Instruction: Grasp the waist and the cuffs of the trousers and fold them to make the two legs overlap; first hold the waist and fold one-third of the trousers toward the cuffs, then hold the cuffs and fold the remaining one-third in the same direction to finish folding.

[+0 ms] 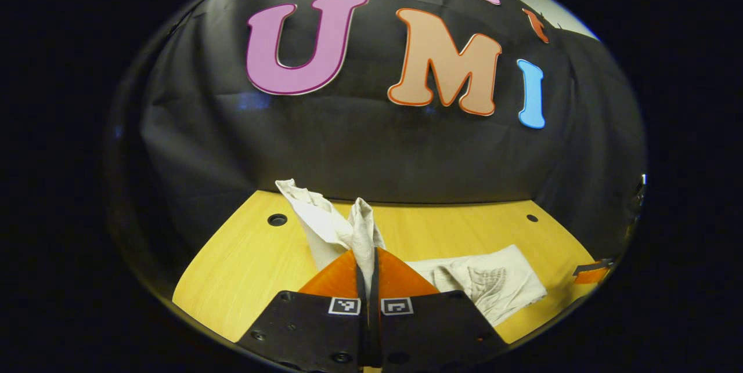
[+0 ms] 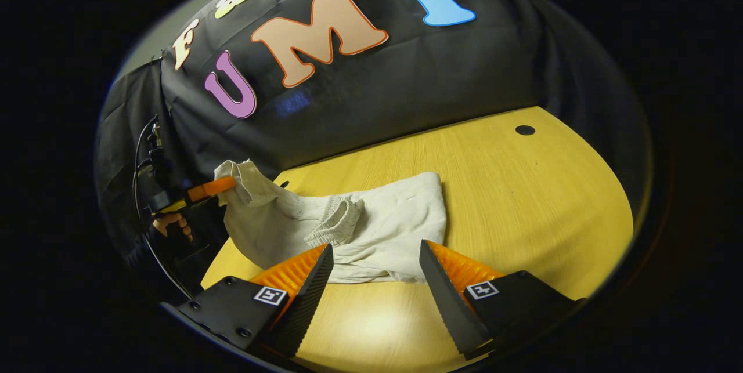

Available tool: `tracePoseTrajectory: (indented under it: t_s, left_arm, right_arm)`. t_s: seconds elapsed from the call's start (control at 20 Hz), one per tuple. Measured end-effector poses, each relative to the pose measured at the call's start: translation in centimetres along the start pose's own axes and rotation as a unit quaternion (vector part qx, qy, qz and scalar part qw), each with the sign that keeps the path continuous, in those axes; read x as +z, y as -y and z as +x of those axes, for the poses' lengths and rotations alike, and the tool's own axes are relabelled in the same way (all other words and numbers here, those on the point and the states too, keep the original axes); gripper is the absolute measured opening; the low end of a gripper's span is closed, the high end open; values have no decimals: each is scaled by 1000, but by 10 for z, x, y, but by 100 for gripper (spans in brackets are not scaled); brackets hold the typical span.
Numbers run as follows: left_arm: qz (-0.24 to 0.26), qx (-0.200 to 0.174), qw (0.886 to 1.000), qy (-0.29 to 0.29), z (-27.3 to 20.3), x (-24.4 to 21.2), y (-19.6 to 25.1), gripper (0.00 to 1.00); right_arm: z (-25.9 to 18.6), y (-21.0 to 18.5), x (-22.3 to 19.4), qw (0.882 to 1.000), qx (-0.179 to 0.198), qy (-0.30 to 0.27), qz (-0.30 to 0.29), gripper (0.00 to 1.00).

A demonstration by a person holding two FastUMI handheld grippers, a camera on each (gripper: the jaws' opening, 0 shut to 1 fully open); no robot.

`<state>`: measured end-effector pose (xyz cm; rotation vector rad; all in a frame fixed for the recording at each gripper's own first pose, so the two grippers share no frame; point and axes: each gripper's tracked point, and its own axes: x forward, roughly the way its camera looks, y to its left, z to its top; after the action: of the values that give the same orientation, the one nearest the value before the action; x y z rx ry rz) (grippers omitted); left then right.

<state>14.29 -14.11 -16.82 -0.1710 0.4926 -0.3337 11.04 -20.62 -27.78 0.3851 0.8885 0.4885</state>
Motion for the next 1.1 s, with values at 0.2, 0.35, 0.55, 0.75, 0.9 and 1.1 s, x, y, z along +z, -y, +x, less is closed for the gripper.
tracePoseTrajectory:
  t_s: [0.2, 0.35, 0.55, 0.75, 0.9, 1.1]
  left_arm:
    - [8, -30, 1000, 5, 8, 11, 47, 0]
    - [21, -54, 998, 6, 11, 14, 80, 0]
    - [29, -85, 996, 4, 16, 10, 126, 0]
    - [41, -110, 993, 1, 24, 6, 167, 0]
    - [46, -128, 991, -6, 32, -3, 199, 0]
    - [58, -154, 986, -22, 41, -28, 240, 0]
  right_arm:
    - [-13, 13, -2, 1000, 0, 1, 5, 96]
    - [-24, 24, -3, 1000, -1, 2, 6, 96]
    - [-36, 38, -7, 1000, -4, 3, 7, 96]
    - [-47, 54, -5, 1000, -8, 7, 13, 96]
    - [-58, 66, -7, 1000, -12, 8, 16, 96]
    - [-67, 80, -8, 1000, -16, 4, 17, 96]
